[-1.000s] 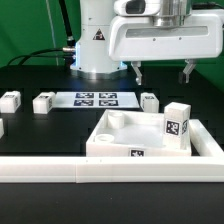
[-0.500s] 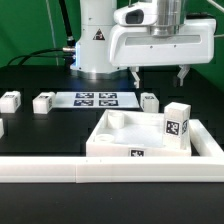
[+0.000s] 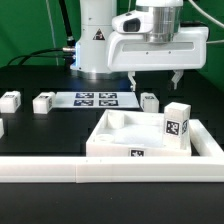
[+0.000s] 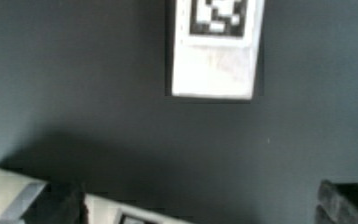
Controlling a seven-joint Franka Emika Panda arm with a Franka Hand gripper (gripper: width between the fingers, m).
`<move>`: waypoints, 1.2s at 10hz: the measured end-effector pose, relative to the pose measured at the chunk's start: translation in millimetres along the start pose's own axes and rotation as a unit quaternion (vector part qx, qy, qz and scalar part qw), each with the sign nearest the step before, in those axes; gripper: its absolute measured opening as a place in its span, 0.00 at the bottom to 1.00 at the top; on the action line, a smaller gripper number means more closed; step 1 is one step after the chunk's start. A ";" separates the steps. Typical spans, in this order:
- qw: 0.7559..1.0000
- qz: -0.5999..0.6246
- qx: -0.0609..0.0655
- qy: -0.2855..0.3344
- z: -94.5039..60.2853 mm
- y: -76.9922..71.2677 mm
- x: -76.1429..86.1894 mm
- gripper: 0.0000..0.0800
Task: Assemble square table
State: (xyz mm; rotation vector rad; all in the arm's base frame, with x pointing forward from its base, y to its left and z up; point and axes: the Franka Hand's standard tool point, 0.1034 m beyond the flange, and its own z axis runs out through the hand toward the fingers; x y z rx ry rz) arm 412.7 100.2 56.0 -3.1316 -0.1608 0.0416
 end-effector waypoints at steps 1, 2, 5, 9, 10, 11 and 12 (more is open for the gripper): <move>1.000 -0.003 -0.001 -0.001 2.7 -1.3 -5.1 0.81; 1.000 -0.002 -0.001 -0.004 5.8 -3.5 -12.0 0.81; 1.000 0.003 -0.003 -0.014 10.5 -5.5 -23.1 0.81; 1.000 0.003 -0.002 -0.024 11.0 -5.8 -23.8 0.81; 1.000 0.001 -0.002 -0.026 11.4 -5.3 -24.7 0.81; 0.998 0.002 0.003 -0.067 12.4 -7.4 -32.1 0.81; 0.995 0.003 0.006 -0.099 11.8 -9.2 -29.8 0.81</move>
Offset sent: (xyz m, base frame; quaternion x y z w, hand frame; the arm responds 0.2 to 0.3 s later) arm -0.0300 0.0000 0.0000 0.0000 0.0000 0.0000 1.0000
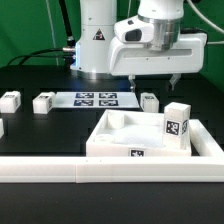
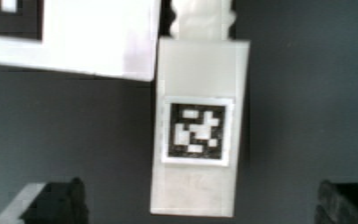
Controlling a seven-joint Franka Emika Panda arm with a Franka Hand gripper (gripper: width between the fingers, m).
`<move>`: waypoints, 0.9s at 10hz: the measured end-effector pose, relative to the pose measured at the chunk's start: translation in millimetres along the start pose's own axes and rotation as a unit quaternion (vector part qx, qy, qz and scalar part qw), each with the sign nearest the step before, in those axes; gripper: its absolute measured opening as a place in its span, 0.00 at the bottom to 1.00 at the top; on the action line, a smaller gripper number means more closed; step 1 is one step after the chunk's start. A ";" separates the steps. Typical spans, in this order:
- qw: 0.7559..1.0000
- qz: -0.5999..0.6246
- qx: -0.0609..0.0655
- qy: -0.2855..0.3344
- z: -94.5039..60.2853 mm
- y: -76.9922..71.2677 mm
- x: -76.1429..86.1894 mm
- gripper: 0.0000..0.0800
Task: Assemble square table
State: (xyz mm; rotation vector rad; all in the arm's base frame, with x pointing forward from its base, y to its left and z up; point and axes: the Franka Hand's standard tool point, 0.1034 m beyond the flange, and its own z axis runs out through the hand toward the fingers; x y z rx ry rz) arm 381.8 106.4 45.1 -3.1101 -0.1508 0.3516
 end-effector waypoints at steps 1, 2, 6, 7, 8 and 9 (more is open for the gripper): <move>0.999 0.000 0.005 -0.049 -1.1 0.0 1.6 0.81; 0.997 0.001 0.007 -0.075 -1.0 1.2 5.4 0.81; 0.980 0.010 0.011 -0.201 1.7 3.5 1.2 0.81; 0.975 0.011 0.011 -0.220 3.0 4.4 1.1 0.81; 0.966 0.014 0.012 -0.256 2.7 4.6 -5.3 0.81; 0.957 0.017 0.012 -0.290 4.0 4.4 -5.7 0.81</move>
Offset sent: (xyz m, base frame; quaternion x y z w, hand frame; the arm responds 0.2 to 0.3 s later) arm 0.0025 -0.0035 0.0007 -0.0158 -0.1237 -0.0089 0.9921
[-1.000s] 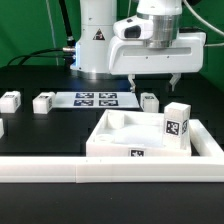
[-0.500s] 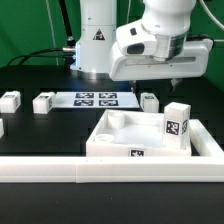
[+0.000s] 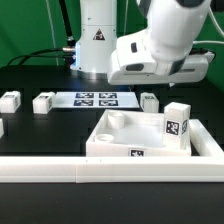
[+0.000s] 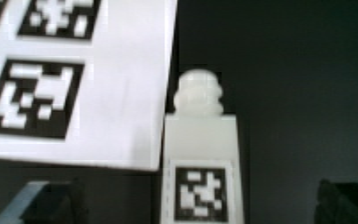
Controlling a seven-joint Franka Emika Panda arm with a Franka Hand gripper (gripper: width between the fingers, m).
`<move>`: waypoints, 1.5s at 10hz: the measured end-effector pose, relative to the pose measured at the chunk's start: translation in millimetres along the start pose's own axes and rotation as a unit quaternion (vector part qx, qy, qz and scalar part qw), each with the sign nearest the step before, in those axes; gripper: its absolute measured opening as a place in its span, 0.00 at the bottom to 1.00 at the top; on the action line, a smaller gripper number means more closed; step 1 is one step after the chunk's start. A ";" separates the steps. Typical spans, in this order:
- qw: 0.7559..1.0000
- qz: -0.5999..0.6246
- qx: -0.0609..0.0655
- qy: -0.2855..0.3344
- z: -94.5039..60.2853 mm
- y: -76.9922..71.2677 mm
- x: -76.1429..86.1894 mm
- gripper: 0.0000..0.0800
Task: Assemble square table
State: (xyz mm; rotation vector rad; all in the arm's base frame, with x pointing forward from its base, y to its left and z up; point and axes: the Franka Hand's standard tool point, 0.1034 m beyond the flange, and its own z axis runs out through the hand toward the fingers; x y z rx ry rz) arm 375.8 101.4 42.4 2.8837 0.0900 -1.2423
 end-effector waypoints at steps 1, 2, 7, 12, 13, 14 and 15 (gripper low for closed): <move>1.000 0.000 -0.002 -0.017 0.9 -0.7 3.2 0.81; 0.998 0.005 -0.002 -0.057 5.9 -0.7 -1.9 0.81; 0.997 0.013 -0.007 -0.070 20.7 3.3 9.4 0.81; 0.998 0.022 -0.009 -0.056 30.0 7.2 14.4 0.81; 0.998 0.024 -0.008 -0.056 29.9 7.7 14.4 0.78; 0.998 0.025 -0.007 -0.056 29.8 8.4 14.5 0.61; 0.998 0.026 -0.007 -0.056 29.7 9.0 14.6 0.61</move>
Offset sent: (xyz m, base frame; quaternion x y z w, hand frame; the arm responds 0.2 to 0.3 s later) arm -0.0049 0.0092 -0.0084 0.0143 -0.0479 -0.0009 0.9987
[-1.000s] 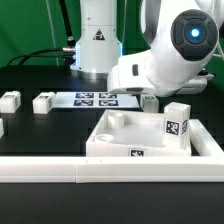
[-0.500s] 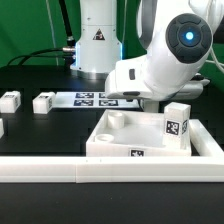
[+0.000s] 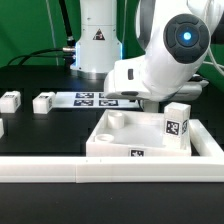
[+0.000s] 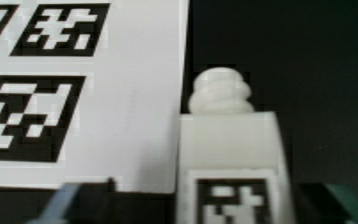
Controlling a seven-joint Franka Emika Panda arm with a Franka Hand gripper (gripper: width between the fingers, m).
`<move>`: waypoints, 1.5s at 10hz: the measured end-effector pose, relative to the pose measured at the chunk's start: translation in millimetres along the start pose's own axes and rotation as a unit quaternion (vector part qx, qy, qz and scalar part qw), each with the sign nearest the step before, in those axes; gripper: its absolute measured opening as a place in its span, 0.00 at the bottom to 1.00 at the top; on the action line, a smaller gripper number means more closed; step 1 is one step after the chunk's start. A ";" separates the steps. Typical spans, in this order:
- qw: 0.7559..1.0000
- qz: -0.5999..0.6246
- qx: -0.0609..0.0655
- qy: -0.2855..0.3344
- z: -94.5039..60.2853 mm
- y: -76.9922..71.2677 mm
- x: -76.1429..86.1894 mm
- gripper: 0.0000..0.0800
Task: Assemble square table
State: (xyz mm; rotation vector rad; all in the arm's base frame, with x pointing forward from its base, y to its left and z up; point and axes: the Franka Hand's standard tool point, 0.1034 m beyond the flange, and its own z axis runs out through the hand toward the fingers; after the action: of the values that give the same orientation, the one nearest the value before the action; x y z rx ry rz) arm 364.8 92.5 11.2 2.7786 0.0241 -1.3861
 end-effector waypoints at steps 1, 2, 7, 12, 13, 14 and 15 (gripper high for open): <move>1.000 0.001 0.001 0.000 -0.1 0.7 0.1 0.38; 1.000 0.001 0.001 0.000 -0.2 1.3 0.2 0.36; 1.000 0.006 0.005 -0.009 -14.3 10.4 -9.8 0.36; 1.000 0.011 0.012 0.003 -71.5 28.2 -47.2 0.36; 1.000 0.011 0.012 0.013 -71.1 28.1 -43.6 0.36; 1.000 0.011 0.012 0.019 -71.5 28.4 -42.1 0.36; 0.998 0.010 0.014 0.054 -75.3 28.3 -35.6 0.36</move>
Offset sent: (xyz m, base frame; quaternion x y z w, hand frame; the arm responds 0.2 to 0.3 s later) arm 0.0000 0.0000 0.0000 0.0000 0.0000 0.0000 1.0000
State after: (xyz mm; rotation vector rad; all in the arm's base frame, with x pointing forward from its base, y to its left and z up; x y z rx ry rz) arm 404.3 67.3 85.6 2.8648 -0.0196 -1.2414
